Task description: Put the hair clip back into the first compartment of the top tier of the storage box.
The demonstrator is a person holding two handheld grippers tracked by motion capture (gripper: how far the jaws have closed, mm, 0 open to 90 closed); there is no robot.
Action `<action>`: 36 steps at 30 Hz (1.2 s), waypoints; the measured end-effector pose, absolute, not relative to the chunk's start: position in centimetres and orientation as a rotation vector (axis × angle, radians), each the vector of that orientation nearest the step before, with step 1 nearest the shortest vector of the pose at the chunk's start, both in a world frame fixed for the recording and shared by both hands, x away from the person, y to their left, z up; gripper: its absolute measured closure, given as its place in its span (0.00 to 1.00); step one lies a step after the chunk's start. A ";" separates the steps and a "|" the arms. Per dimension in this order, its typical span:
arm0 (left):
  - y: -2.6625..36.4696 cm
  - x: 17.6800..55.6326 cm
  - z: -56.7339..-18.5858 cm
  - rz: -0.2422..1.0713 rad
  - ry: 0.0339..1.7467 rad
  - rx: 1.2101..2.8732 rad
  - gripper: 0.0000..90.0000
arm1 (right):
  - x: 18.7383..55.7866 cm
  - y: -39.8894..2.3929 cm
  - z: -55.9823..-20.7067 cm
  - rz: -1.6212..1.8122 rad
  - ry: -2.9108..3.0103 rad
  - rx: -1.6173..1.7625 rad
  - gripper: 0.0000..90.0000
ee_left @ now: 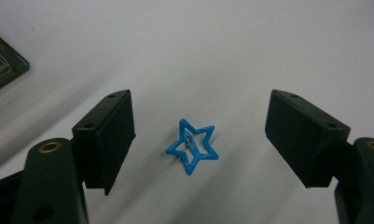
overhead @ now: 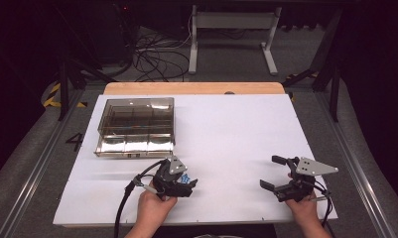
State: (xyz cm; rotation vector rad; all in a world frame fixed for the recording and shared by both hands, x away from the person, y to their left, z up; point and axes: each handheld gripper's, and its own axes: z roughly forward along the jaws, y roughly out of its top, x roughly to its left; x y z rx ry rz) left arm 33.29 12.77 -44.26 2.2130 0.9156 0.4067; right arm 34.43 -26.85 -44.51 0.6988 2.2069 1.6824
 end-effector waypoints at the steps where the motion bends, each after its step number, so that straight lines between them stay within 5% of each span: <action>1: 12.8 33.2 -44.3 0.400 0.927 2.213 0.28 | 34.4 -26.9 -44.5 1.683 2.206 0.697 0.00; 36: 12.5 33.5 -45.0 0.370 0.982 2.250 0.62 | 34.5 -26.8 -44.5 1.680 2.212 0.701 0.01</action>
